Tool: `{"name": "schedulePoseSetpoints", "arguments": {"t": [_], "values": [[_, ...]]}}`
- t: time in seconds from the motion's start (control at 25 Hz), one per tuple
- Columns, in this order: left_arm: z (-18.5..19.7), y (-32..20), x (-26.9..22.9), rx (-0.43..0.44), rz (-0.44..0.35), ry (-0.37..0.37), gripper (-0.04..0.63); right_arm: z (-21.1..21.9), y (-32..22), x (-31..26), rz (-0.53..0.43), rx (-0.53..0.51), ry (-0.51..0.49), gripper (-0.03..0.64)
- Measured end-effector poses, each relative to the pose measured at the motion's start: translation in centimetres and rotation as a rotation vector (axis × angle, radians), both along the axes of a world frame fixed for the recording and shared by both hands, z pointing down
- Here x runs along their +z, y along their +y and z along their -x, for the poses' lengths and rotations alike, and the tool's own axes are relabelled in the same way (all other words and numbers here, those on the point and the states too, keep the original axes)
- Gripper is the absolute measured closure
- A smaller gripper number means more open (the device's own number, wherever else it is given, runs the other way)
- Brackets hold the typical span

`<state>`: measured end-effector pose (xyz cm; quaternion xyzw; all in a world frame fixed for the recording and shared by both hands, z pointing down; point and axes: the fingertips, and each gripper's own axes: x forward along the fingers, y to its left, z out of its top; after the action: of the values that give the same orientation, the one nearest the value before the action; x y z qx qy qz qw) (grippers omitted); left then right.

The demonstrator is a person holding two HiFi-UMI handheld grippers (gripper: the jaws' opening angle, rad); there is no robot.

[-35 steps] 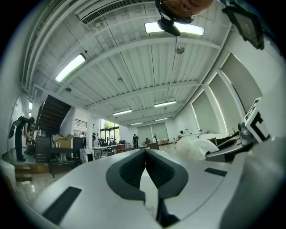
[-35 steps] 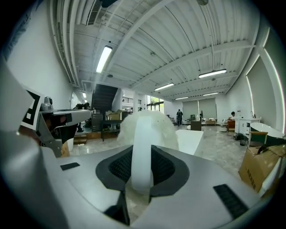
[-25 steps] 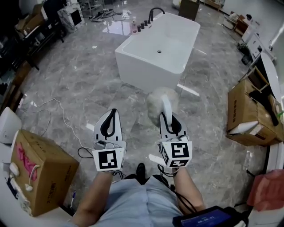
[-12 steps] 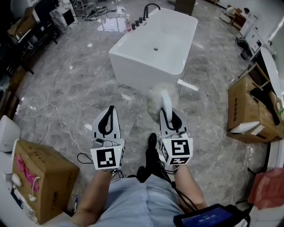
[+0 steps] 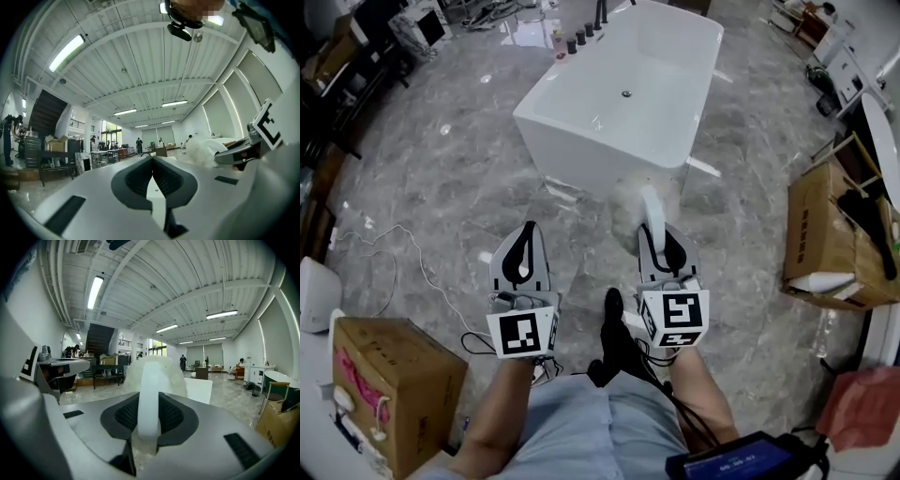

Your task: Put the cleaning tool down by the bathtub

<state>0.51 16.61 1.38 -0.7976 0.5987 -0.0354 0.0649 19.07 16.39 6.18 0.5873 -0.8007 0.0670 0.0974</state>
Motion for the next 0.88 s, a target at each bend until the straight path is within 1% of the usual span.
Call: {"name": "schedulePoseSetpoints", "arguments": {"t": [0.12,0.2,0.28,0.4,0.6,0.88], "values": [[-0.8,-4.0,0.2,-0.004,0.012,-0.001,0.578,-0.3,-3.9,0.5,0.02,-0.016,0.0,0.523],[-1.3,-6.4,-0.2,-0.019,0.013,0.022,0.578,-0.5,-6.4,0.6,0.029,-0.033,-0.002,0.522],[-1.8,-8.6,-0.6,-0.033,0.011,0.04,0.578,-0.7,-8.9,0.5,0.029,-0.05,-0.002,0.522],[-1.9,-11.5,-1.1,-0.059,0.005,0.043,0.578,-0.4,-12.1,-0.2,0.018,-0.082,-0.003,0.523],[-1.8,-14.3,-2.7,-0.087,-0.03,0.043,0.578,0.0,-15.8,-1.5,-0.01,-0.113,-0.009,0.523],[0.0,-16.5,-3.3,-0.116,-0.047,0.049,0.578,2.0,-18.2,-1.9,-0.026,-0.152,-0.004,0.522]]}}
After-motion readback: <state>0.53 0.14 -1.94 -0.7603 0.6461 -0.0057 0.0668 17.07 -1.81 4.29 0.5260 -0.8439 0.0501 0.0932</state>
